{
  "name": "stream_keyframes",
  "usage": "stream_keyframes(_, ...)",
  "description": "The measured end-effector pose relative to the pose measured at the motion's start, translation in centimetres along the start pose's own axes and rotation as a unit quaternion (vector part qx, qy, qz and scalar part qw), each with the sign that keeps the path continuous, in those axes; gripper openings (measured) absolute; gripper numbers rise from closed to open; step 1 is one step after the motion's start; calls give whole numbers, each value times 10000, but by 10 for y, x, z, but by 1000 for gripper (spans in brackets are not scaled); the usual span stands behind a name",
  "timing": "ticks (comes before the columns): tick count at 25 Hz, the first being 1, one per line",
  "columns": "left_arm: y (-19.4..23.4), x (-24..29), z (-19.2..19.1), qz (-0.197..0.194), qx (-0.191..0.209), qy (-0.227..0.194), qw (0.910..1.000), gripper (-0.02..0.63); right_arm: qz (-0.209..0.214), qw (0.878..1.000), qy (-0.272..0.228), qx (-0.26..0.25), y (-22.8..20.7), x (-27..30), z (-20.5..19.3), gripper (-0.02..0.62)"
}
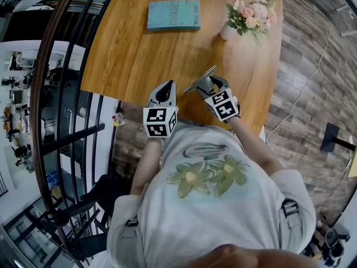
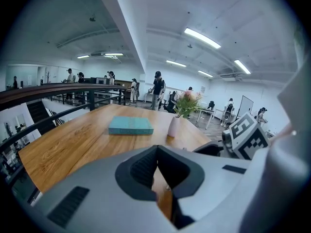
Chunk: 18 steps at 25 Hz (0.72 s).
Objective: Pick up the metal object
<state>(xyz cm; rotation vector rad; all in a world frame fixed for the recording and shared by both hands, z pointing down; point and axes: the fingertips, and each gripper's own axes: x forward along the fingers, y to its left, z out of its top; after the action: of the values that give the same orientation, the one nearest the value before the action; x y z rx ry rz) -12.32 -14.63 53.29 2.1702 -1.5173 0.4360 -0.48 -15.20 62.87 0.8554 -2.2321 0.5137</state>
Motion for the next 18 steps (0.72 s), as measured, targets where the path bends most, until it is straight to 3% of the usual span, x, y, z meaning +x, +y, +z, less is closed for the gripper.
stream_keyframes(18, 7, -1, 22, 42, 102, -166, 9998, 14, -197, 9959, -818, -317, -9, -37, 53, 284)
